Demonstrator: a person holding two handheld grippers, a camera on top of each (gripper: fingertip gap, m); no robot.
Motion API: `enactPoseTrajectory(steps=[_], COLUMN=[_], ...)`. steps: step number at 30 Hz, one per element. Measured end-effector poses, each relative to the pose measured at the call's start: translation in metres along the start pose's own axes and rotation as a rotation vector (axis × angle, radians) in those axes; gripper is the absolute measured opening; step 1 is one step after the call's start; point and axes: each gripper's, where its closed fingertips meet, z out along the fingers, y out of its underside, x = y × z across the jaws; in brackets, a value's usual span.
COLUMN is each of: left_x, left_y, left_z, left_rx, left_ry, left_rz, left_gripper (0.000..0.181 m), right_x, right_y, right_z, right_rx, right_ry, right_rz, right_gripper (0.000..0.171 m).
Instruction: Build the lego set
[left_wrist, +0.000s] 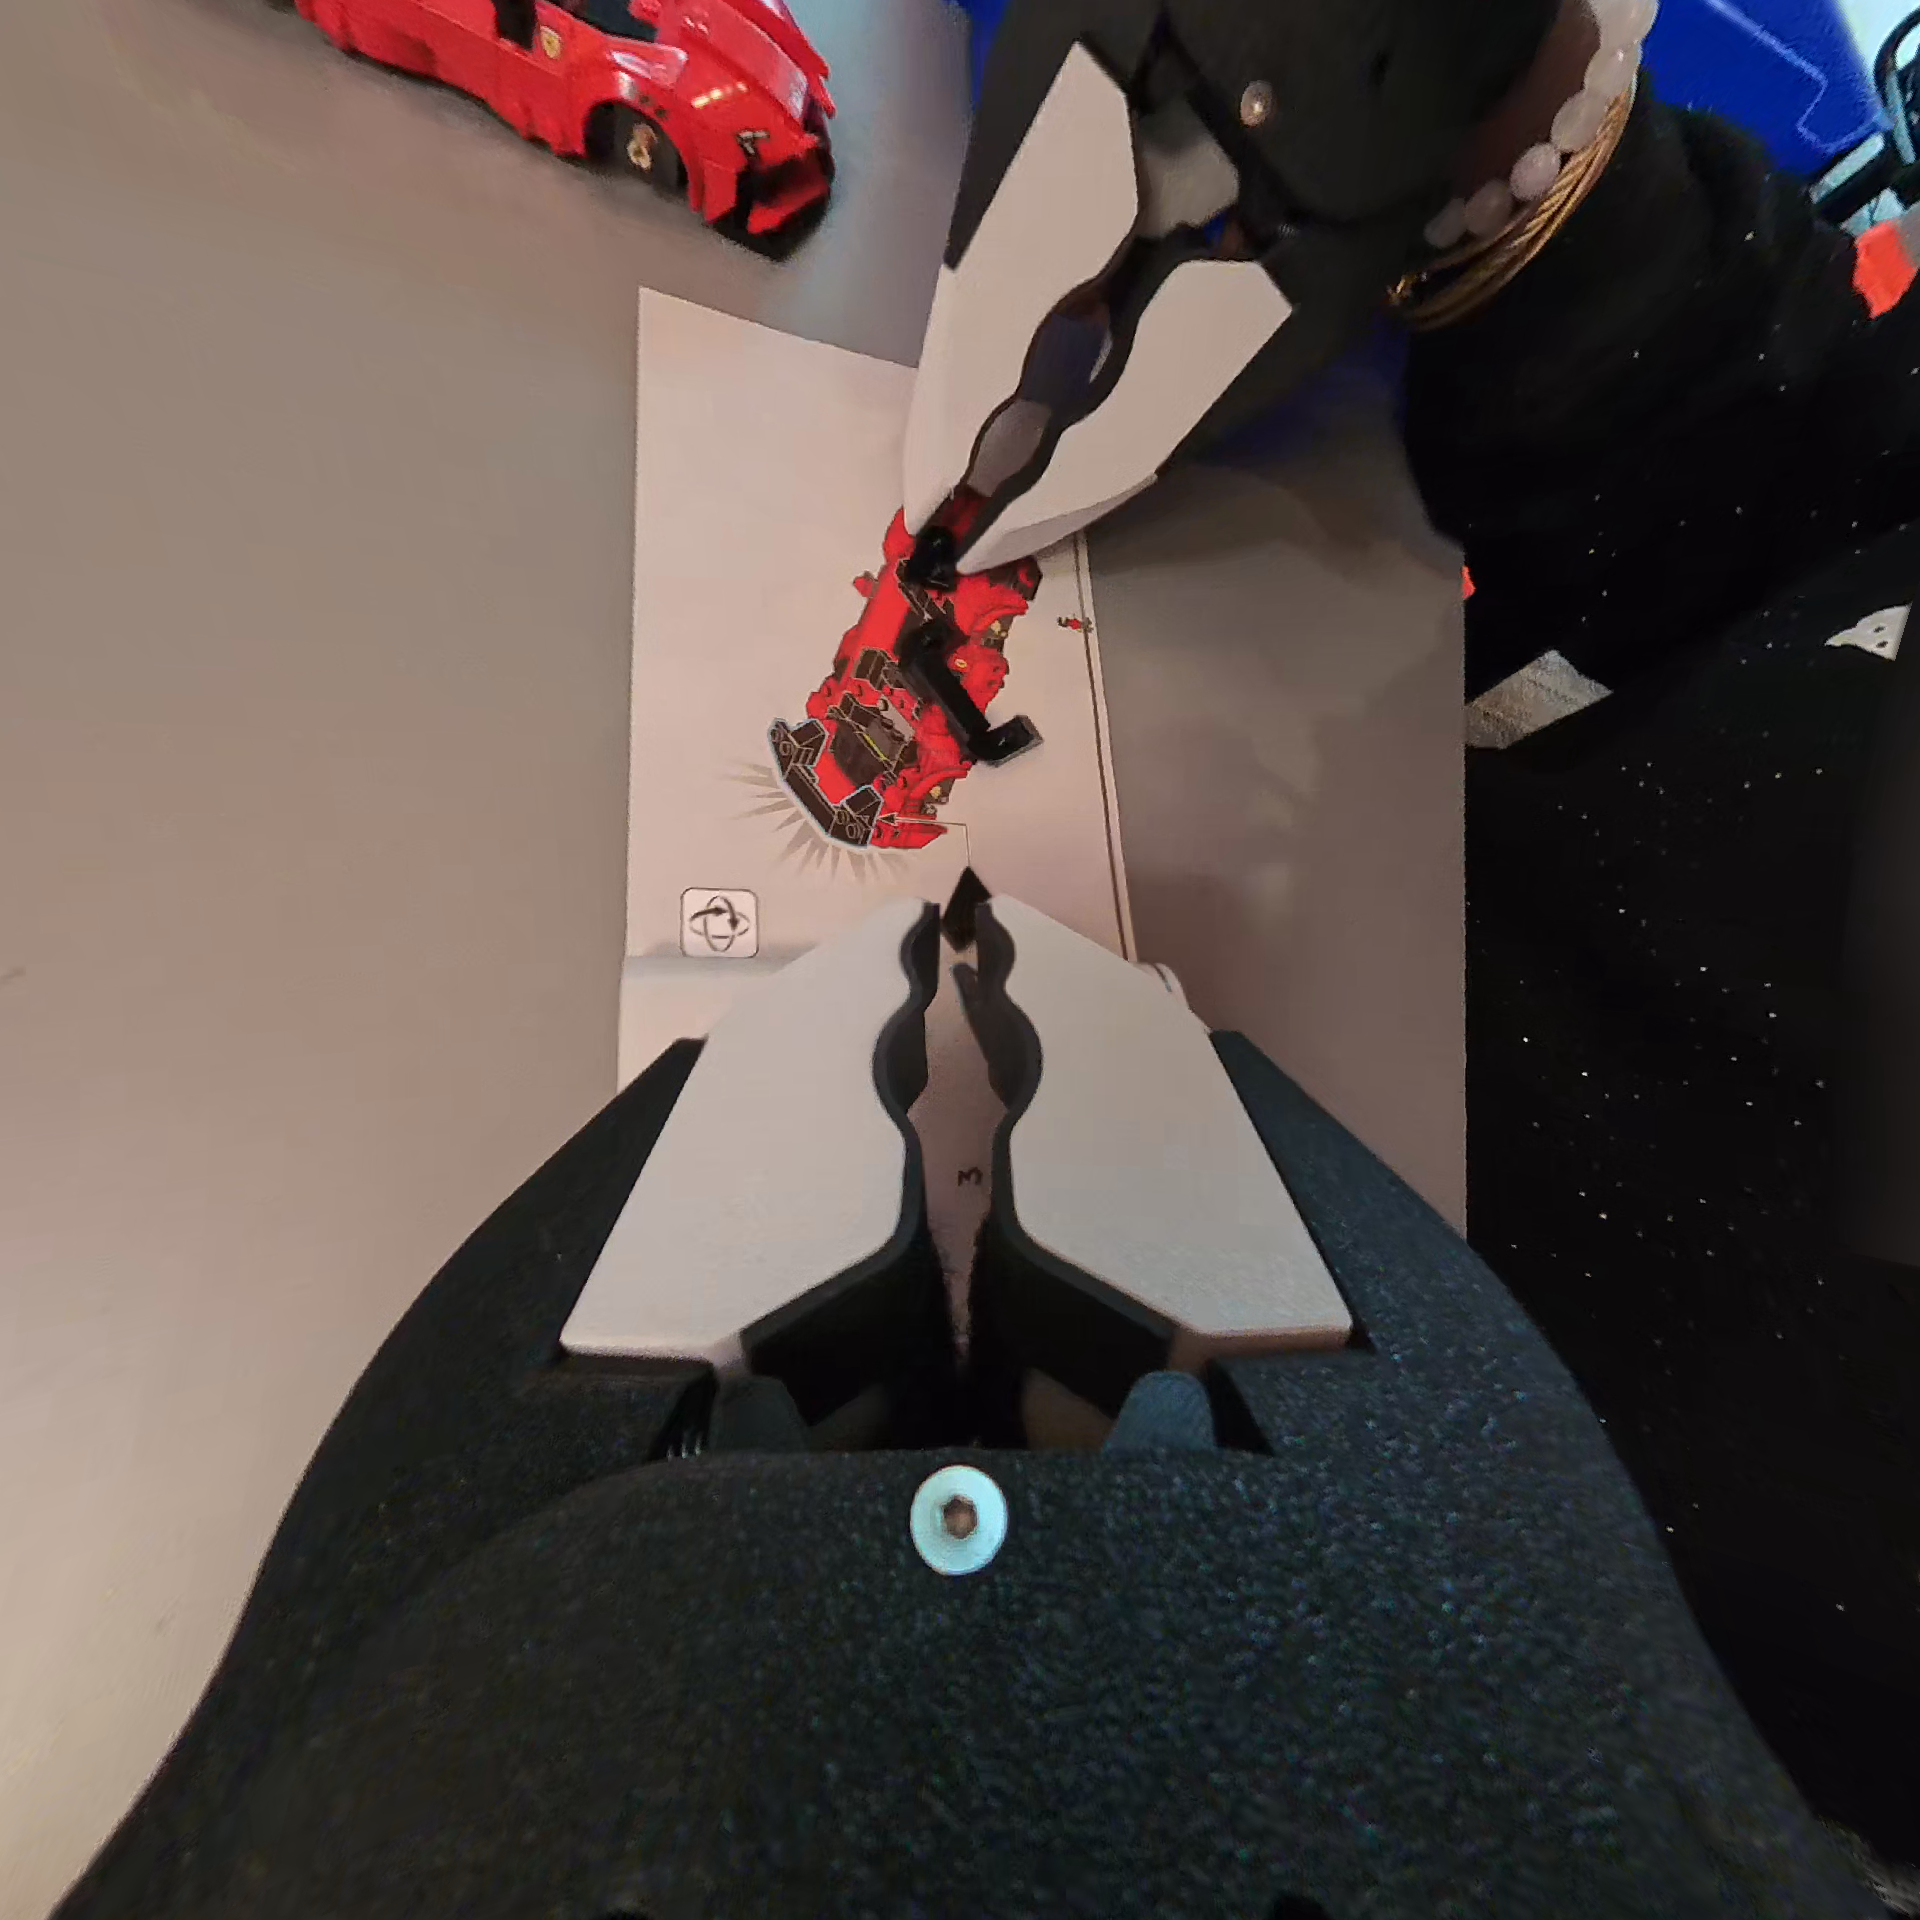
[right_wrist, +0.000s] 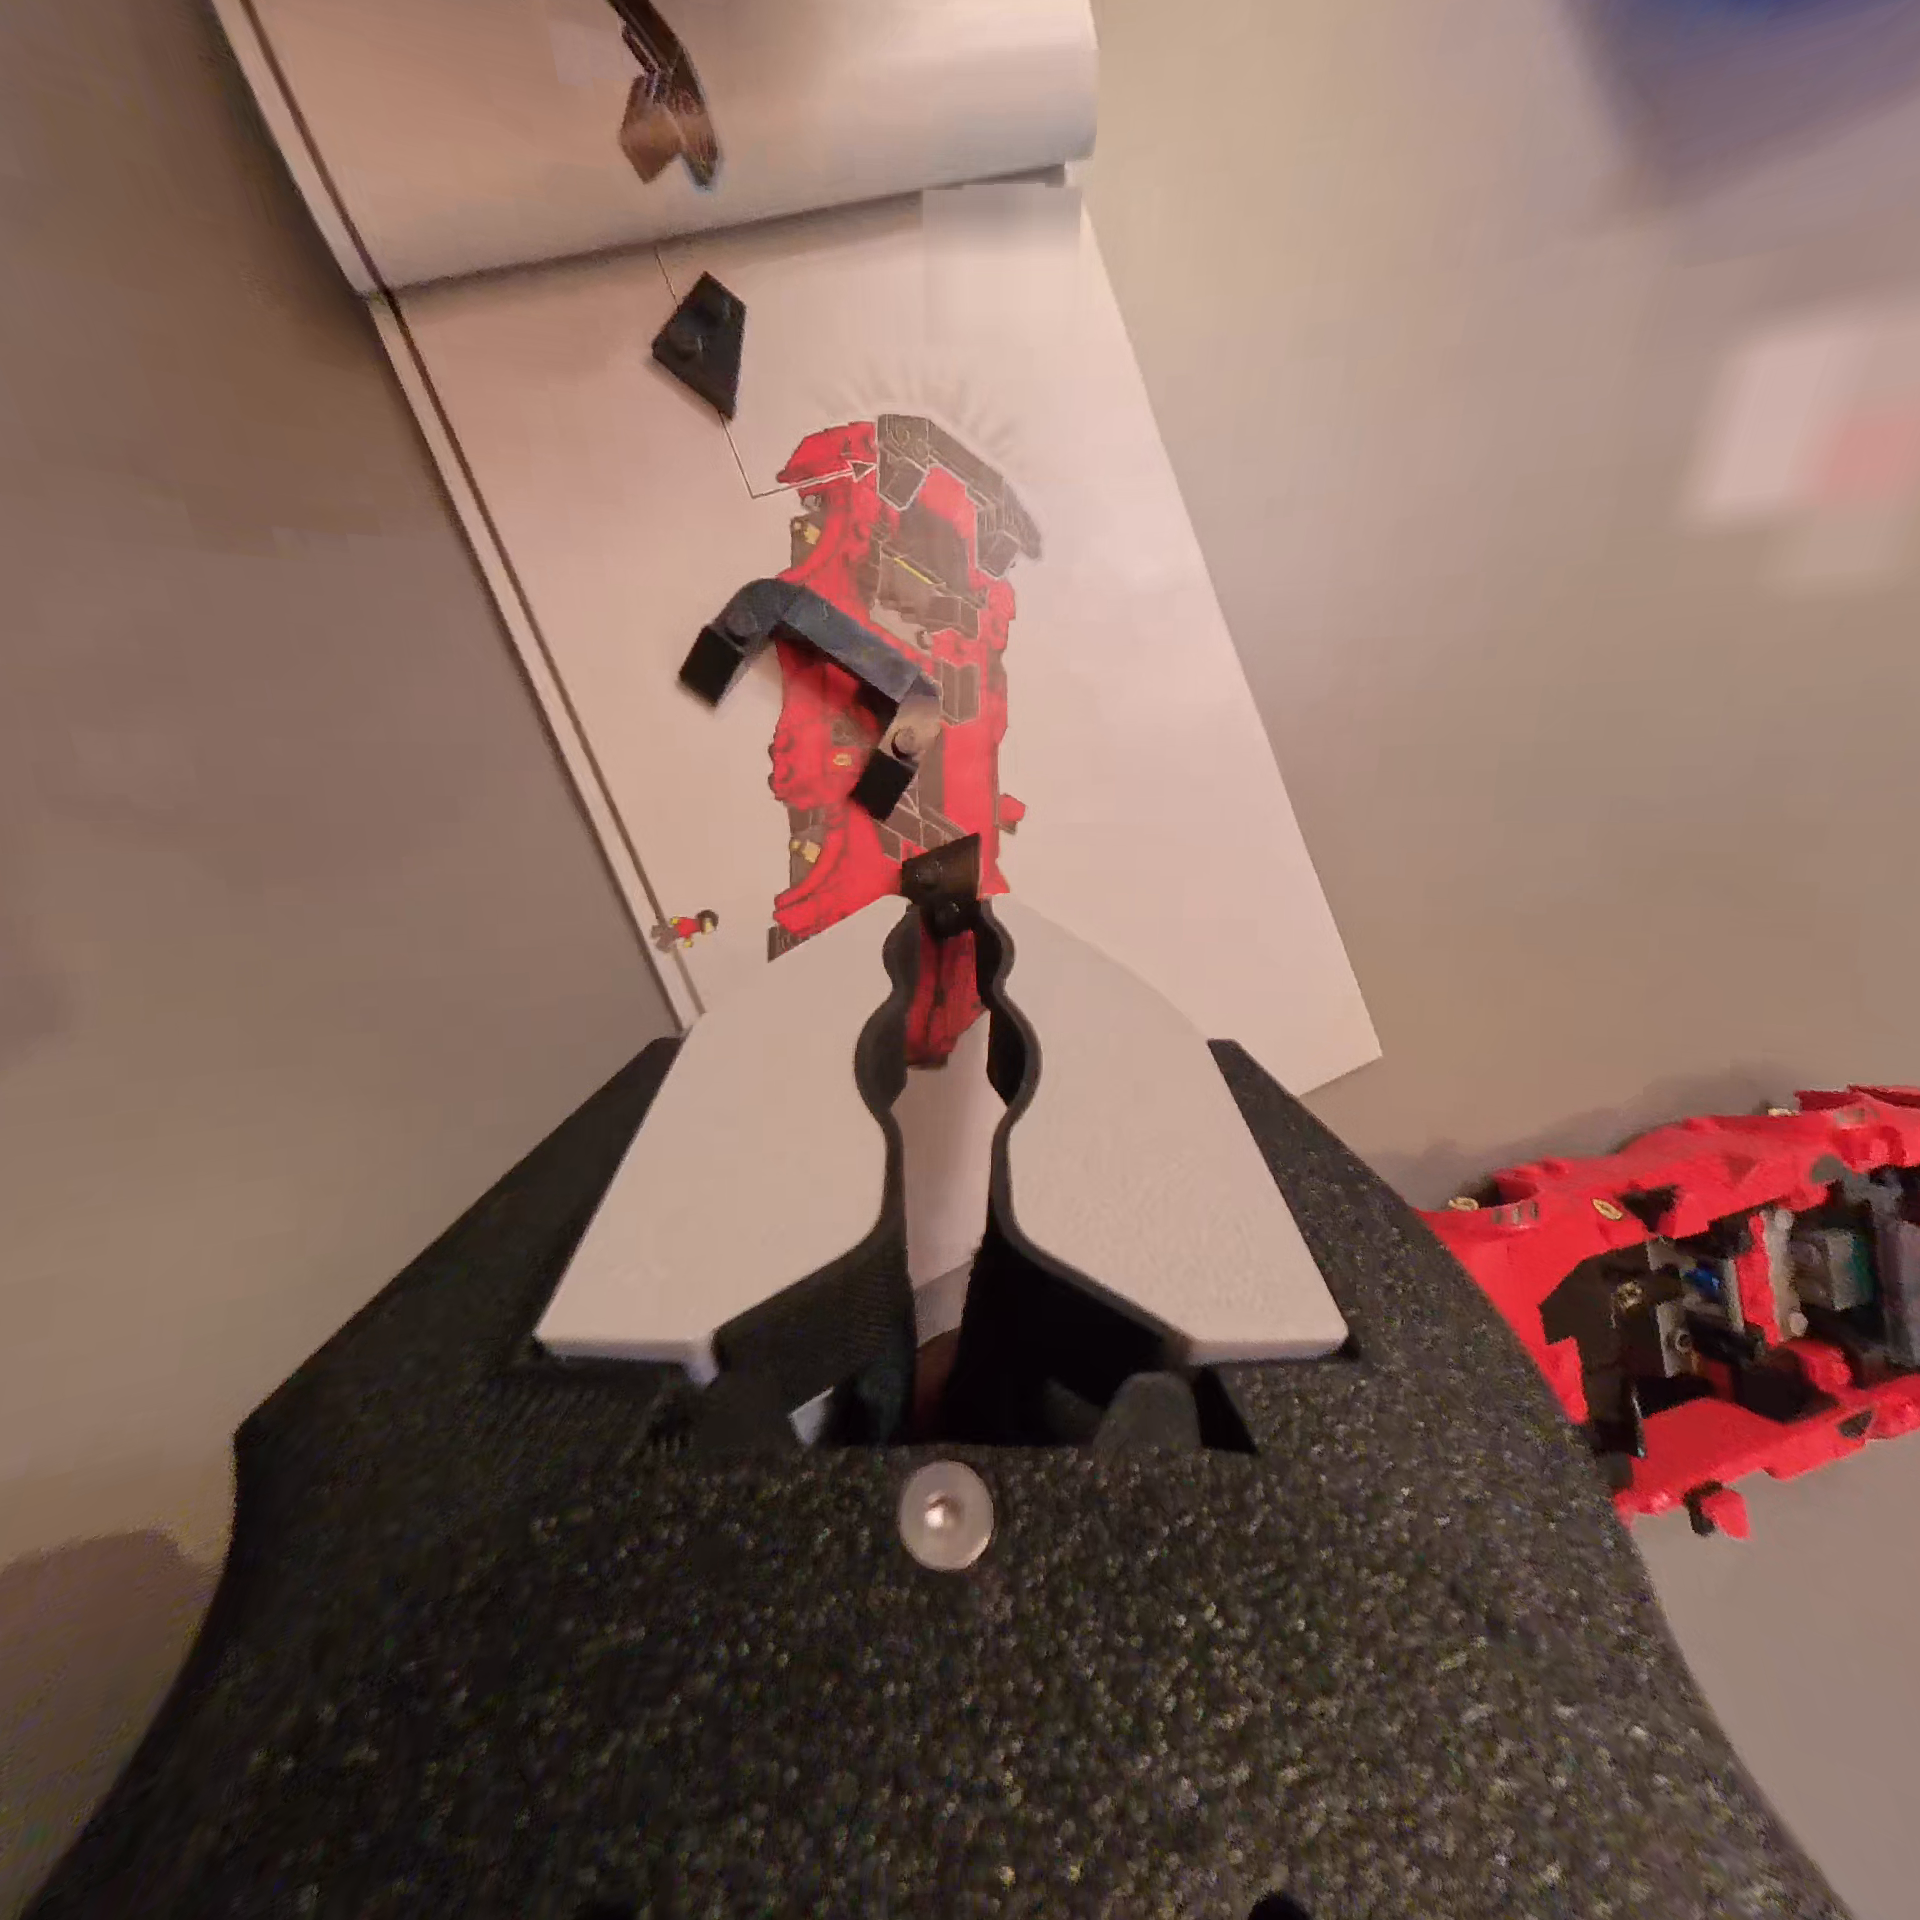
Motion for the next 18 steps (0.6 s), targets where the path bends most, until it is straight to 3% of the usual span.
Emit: enactPoseTrajectory(steps=[6,13,18], left_x=[0.003,0.001,-0.002], left_y=[0.001,-0.003,0.003], left_z=[0.006,0.027,0.055], left_rx=[-0.019,-0.055,-0.187], left_ry=[0.013,0.0,-0.028], left_rz=[0.014,0.042,0.101], left_gripper=[0.006,0.005,0.003], right_x=[-0.039,0.0,0.008], right_y=[-0.027,-0.028,-0.019], right_z=[-0.006,-0.008,0.005], right_rx=[0.084,0.065,-0.016], right_ry=[-0.144,-0.095,-0.163], right_rz=[-0.074,-0.298,-0.338], right_gripper=[0.01,0.01,0.01])
